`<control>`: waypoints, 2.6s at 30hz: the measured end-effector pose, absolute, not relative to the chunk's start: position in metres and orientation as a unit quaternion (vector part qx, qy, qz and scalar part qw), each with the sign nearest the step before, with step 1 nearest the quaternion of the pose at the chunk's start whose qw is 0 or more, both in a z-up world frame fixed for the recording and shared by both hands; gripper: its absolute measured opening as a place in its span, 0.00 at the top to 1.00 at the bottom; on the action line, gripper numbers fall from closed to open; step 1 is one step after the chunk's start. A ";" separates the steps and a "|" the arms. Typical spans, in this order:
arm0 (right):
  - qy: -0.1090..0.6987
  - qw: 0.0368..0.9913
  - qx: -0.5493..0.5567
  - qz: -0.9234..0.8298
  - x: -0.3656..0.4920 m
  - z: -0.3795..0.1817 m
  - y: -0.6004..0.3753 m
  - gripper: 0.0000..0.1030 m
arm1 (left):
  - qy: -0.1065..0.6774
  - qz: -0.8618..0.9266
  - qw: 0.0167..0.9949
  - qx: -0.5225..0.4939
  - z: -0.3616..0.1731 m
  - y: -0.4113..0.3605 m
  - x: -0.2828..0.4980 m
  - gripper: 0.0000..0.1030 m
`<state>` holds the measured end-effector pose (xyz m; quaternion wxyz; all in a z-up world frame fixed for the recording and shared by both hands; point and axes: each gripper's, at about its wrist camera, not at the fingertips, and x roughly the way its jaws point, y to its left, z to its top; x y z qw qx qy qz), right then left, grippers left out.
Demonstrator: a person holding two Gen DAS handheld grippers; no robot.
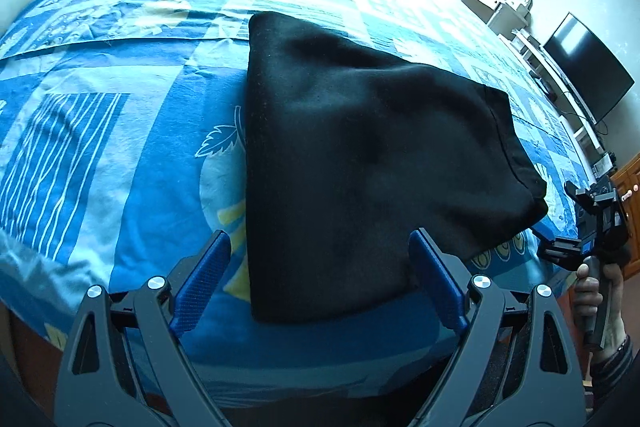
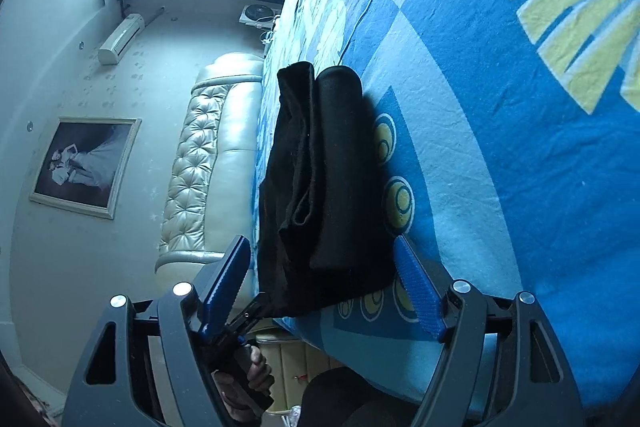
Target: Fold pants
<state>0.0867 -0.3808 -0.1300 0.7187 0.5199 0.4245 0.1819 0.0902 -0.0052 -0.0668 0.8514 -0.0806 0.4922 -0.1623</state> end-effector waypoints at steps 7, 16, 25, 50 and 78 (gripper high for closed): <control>0.474 0.777 0.403 0.097 0.071 -0.109 -0.358 0.24 | 0.484 -0.121 0.863 -0.078 -0.048 -0.013 0.062 0.12; 0.495 0.843 0.212 0.010 0.055 -0.085 -0.313 0.22 | 0.447 -0.077 0.890 -0.046 -0.032 -0.024 0.024 0.11; 0.465 0.879 0.100 -0.026 0.051 -0.070 -0.276 0.21 | 0.445 -0.065 0.893 -0.032 -0.043 -0.031 0.007 0.11; 0.462 0.884 0.064 -0.031 0.049 -0.068 -0.254 0.19 | 0.427 -0.064 0.902 0.003 -0.042 -0.048 0.001 0.11; 0.474 0.879 0.056 -0.016 0.045 -0.073 -0.243 0.19 | 0.416 -0.042 0.909 0.002 -0.033 -0.042 0.001 0.06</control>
